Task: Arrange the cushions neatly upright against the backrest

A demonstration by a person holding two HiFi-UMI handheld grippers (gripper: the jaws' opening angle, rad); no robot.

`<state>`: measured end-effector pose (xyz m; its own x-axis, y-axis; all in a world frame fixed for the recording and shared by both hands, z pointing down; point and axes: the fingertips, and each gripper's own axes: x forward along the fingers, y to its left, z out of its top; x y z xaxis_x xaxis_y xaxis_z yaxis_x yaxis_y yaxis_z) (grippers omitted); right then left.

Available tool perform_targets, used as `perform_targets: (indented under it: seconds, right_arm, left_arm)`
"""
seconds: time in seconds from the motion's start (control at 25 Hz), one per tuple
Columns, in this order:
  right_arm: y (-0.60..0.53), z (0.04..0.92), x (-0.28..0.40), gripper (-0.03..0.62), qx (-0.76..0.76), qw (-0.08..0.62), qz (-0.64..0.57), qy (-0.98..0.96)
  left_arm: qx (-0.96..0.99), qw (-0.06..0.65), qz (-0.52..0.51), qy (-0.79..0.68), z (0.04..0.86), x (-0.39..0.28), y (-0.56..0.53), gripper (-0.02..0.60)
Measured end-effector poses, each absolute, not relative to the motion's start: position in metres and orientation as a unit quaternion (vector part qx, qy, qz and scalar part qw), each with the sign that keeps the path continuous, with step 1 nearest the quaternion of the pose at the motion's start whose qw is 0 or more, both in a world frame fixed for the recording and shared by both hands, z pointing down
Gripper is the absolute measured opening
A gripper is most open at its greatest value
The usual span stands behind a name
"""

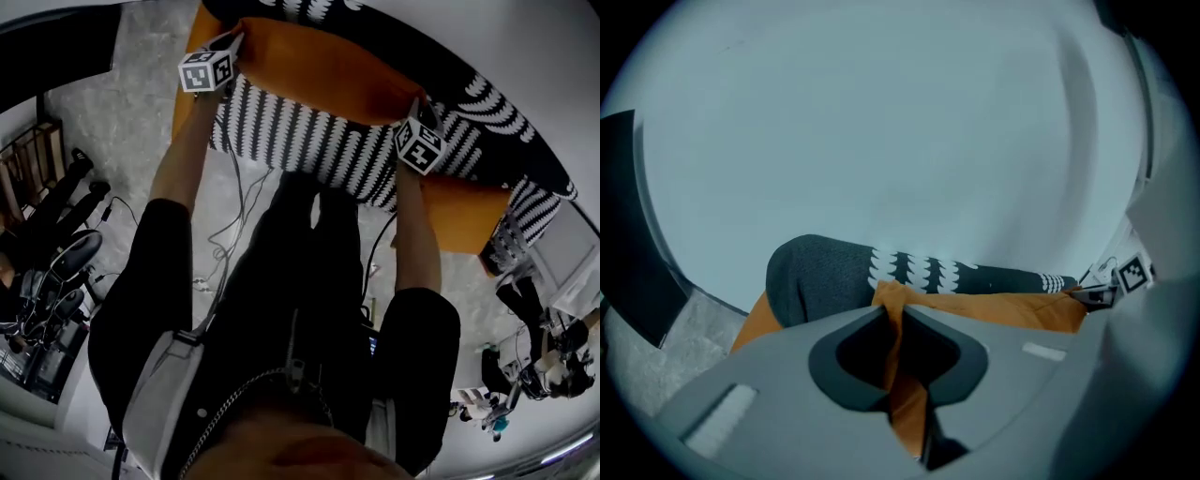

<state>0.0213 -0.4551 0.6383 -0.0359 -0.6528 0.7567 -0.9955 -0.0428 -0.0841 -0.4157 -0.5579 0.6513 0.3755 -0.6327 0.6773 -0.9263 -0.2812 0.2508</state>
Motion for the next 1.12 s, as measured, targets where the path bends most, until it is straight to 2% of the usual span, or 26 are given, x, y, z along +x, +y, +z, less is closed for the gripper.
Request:
perform_targets:
  seconds: [0.12,0.24,0.32,0.44,0.72,0.96,1.12]
  right_arm:
    - [-0.457,0.641,0.031,0.054,0.650,0.247,0.340,-0.633]
    - [-0.470,0.655,0.020,0.075,0.612,0.242,0.363,-0.660]
    - [-0.477,0.658,0.014,0.091,0.586,0.250,0.378,-0.672]
    - [-0.481,0.640,0.020,0.129,0.585,0.254,0.367,-0.677]
    - [-0.468,0.620,0.034,0.127,0.609,0.224,0.347,-0.677]
    - [-0.436,0.593,0.037,0.012,0.611,0.240,0.289,-0.697]
    - [-0.404,0.573,0.047,0.003,0.631,0.249,0.265,-0.685]
  left_arm:
    - [0.763,0.322,0.237,-0.507,0.648,-0.404,-0.584,0.032]
    - [0.735,0.355,0.248,-0.522,0.667,-0.415,-0.597,0.074]
    - [0.727,0.362,0.250,-0.527,0.677,-0.423,-0.593,0.074]
    - [0.738,0.340,0.250,-0.527,0.667,-0.427,-0.586,0.091]
    - [0.759,0.308,0.243,-0.519,0.647,-0.425,-0.572,0.129]
    - [0.804,0.259,0.219,-0.489,0.609,-0.401,-0.540,0.120]
    - [0.834,0.233,0.224,-0.447,0.593,-0.363,-0.513,0.067]
